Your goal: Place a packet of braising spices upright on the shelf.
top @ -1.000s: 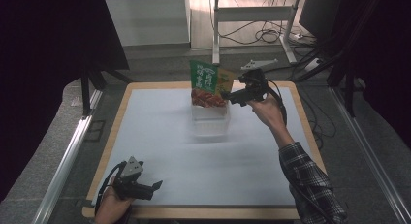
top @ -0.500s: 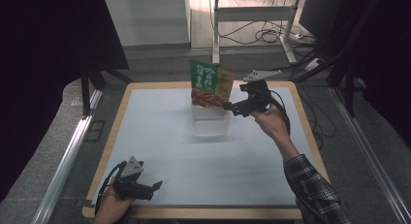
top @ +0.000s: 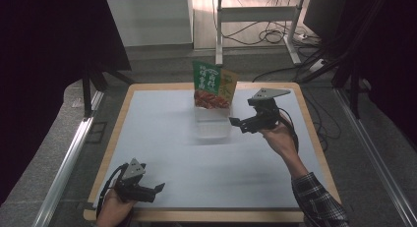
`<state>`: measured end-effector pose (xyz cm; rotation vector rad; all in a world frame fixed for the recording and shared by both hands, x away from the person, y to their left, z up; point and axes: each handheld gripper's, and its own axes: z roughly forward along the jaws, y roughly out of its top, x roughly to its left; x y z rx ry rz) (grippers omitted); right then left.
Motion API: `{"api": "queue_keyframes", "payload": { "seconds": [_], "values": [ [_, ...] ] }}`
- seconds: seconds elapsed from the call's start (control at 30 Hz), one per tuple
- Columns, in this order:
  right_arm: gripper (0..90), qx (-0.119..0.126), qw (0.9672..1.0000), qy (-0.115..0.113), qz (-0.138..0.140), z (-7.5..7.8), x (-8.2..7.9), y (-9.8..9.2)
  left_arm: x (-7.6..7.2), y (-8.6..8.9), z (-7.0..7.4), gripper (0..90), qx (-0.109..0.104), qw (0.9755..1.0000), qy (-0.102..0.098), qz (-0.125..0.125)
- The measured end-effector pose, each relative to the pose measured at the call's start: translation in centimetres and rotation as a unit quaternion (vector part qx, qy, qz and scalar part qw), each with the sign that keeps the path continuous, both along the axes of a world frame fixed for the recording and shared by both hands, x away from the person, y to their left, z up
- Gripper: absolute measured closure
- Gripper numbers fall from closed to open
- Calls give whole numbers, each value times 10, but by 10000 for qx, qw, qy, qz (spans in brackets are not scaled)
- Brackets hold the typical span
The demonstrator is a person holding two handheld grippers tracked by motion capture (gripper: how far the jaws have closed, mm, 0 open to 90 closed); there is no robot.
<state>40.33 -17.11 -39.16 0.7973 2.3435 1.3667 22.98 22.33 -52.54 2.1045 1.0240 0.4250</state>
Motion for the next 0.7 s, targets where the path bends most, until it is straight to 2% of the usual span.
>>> {"api": "queue_keyframes", "payload": {
  "seconds": [0.37, 0.7],
  "values": [
    [0, -50, 10000, -27, 2, -17, -17, -11, 0, -1, 0, 24, 45, 10000, -8, -8],
    [0, -210, 9997, -52, -59, -22, -29, -20, -1, -1, 0, 23, 65, 10000, -26, -22]
  ]
}}
